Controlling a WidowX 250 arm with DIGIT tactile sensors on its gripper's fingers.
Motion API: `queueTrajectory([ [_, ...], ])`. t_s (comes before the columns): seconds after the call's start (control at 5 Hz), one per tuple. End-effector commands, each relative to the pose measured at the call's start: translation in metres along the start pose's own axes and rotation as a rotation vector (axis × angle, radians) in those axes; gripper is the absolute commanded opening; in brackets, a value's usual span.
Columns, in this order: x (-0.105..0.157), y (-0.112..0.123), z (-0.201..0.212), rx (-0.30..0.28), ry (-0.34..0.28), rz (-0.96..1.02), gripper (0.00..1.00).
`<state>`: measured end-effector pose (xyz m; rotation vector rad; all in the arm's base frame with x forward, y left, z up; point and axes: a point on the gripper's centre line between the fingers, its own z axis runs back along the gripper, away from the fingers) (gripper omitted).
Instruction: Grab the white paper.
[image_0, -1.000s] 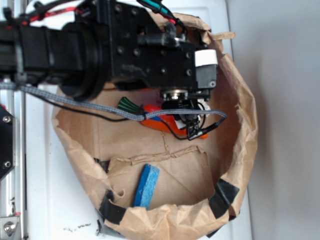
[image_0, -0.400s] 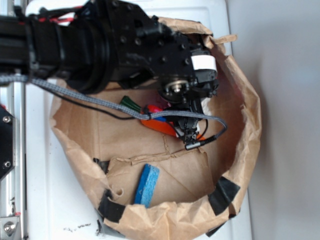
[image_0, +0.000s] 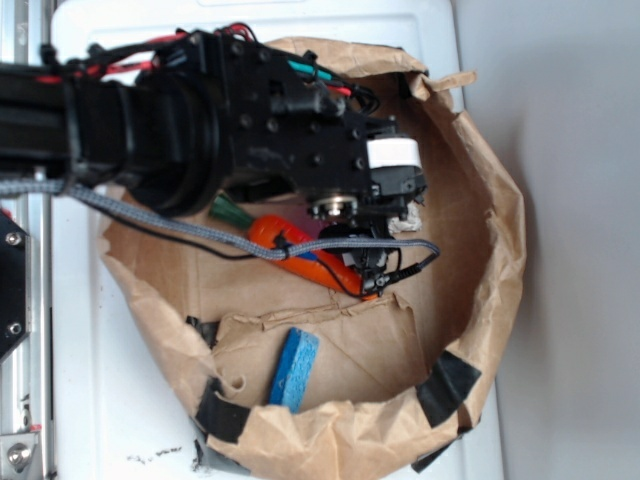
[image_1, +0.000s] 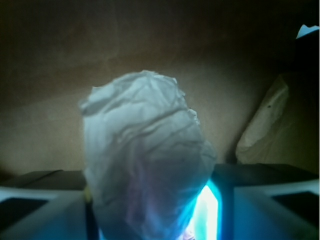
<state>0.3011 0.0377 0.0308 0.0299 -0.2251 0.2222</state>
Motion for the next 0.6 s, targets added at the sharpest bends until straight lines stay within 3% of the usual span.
queueTrajectory([
  [0.0, -0.016, 0.002, 0.09, -0.007, 0.073, -0.055, 0.0],
  [0.2, -0.062, 0.003, 0.126, 0.004, -0.013, -0.181, 0.0],
  [0.4, -0.092, 0.008, 0.13, 0.073, -0.118, -0.239, 0.0],
])
